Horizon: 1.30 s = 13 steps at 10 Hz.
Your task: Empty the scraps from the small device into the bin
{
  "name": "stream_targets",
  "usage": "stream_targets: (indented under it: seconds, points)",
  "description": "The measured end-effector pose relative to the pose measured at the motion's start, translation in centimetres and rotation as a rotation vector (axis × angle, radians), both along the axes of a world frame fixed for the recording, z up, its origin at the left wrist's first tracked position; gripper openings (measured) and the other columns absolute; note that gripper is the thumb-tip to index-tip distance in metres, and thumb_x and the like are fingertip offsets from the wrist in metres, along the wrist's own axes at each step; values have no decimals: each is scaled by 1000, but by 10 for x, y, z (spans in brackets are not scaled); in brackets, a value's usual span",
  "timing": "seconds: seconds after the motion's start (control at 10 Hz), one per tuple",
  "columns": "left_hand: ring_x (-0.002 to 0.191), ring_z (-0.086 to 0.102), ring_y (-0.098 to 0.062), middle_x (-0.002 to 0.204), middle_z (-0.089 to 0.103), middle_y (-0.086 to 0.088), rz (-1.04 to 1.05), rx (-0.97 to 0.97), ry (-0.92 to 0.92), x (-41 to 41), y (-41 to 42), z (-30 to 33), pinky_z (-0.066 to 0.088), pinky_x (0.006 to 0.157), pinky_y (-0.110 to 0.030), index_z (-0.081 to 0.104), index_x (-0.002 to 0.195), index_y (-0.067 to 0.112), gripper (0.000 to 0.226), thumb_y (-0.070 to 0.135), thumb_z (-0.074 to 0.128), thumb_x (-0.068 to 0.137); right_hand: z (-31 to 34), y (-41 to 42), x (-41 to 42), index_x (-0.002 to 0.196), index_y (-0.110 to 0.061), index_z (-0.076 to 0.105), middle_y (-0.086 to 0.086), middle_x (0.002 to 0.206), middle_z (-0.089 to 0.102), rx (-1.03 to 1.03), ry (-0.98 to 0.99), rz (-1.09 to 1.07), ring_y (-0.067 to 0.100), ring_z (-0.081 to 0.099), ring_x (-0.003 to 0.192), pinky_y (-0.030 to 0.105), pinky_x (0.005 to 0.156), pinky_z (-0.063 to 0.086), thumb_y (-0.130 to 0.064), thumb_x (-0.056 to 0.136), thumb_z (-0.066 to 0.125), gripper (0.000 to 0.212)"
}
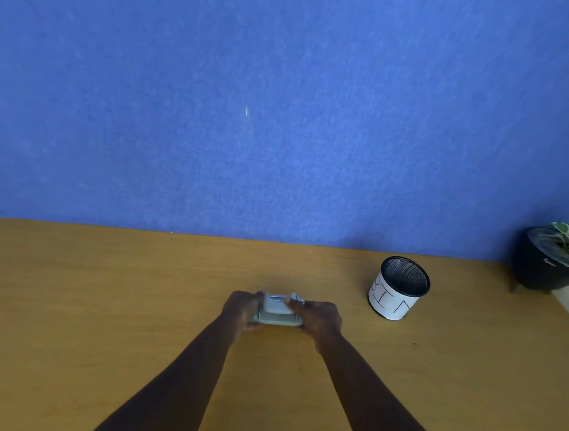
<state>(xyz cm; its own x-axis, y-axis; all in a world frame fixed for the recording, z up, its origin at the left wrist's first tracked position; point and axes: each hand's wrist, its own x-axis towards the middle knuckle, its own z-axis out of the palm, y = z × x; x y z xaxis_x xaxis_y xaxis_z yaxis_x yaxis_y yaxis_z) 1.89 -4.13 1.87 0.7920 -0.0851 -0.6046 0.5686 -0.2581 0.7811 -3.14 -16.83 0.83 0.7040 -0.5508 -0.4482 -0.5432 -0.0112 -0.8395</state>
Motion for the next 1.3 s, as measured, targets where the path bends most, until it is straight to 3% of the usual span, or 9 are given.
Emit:
stream_targets:
  seconds: [0.1,0.2,0.3,0.4,0.9,1.0,1.1,1.2,1.3]
  points:
    - [85,60,-29,95,57,-16,-35,161,-101,-1,1,-8,58,80,-45,67,87,0,28,28,63,88,-6,5,1,98,-7,70,10,90,64,-129,17,14,21,62,85,30,73,49,-42,64,80,50]
    - [84,68,-30,81,64,-13,-80,317,-215,-4,4,-11,59,80,-43,66,65,9,33,34,65,85,-8,8,0,95,-4,72,13,93,73,-220,29,16,23,65,84,30,67,47,-42,67,77,47]
    - [89,69,-31,90,72,-17,-127,397,-246,-4,4,-12,59,80,-40,72,82,1,38,38,64,84,-10,9,-2,85,-6,74,12,82,72,-254,59,74,23,64,76,28,63,43,-43,72,73,39]
    - [88,70,-31,95,73,-18,-185,480,-280,-5,3,-13,55,76,-33,72,86,1,40,39,61,86,-15,8,-2,87,-6,74,8,74,62,-286,97,127,20,57,72,25,62,37,-44,76,68,40]
    - [107,61,-31,118,63,-20,-392,728,-329,0,3,-19,49,85,-35,66,110,-2,46,36,45,95,-15,8,-1,93,-7,73,13,89,71,-302,143,200,18,57,74,23,60,39,-42,77,69,39]
    - [105,62,-30,116,64,-19,-389,745,-328,1,3,-21,49,82,-33,66,109,-3,45,35,45,96,-16,9,-1,97,-8,73,15,97,73,-324,134,207,17,56,73,19,47,32,-42,78,67,38]
    - [103,63,-30,112,67,-18,-356,679,-280,3,6,-21,48,78,-29,68,106,-3,40,30,47,95,-12,9,-3,97,-7,72,15,97,73,-328,149,214,21,60,76,22,49,35,-42,83,61,39]
    - [104,64,-34,114,67,-21,-295,571,-268,5,12,-25,54,89,-37,68,107,-3,35,20,44,95,-13,3,0,92,-2,71,16,100,72,-283,164,146,29,65,91,32,71,49,-34,83,59,36]
    - [115,57,-30,127,61,-16,-235,639,-294,0,17,-19,47,93,-34,60,120,4,37,25,38,98,-3,3,1,97,0,68,14,101,70,-299,206,133,30,64,98,31,74,48,-32,83,58,36]
